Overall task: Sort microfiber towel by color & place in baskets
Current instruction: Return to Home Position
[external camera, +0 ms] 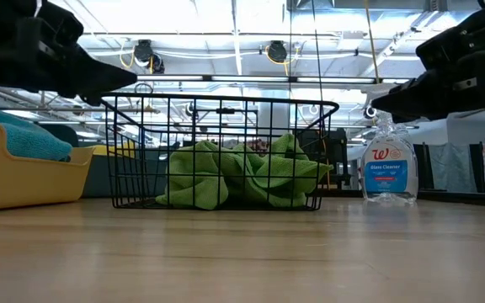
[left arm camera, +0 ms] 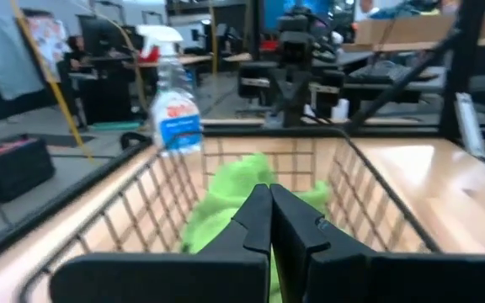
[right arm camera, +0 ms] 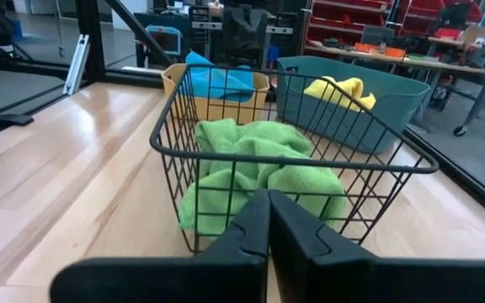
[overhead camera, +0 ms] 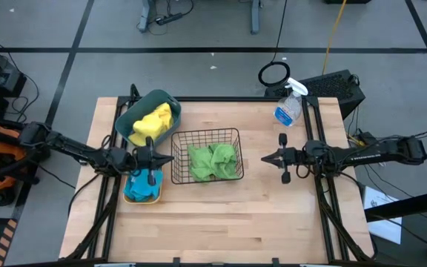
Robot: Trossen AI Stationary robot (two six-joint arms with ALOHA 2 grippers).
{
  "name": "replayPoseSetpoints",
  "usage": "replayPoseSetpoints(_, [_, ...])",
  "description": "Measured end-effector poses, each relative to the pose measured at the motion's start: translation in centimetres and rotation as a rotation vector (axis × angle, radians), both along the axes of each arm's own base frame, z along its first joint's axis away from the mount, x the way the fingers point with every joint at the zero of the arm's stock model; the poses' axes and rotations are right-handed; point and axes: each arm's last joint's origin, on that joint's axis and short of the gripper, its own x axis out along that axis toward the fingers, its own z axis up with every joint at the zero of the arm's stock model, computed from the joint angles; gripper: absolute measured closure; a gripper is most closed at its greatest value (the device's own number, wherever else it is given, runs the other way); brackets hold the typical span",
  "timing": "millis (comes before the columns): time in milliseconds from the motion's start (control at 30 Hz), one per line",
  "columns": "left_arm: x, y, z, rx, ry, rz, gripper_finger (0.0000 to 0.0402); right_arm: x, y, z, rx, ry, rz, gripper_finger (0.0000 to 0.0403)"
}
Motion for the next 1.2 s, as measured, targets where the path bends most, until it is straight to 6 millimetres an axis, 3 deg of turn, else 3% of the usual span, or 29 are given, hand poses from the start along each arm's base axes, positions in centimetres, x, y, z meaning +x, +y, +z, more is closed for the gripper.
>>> replayPoseSetpoints(467, [-1.0,-1.5,0.6,0.072,-0.024,0.010,0.0398,-0.8,0.1,0.6,-0.005,-0.031,0.003,0.0403])
replayPoseSetpoints(1200, [-4.0,-0.2,1.0,0.062,-0.038,0.000,0.0399,-2.5,0.2,0.8,-0.012,-0.040,0.005,0.0403])
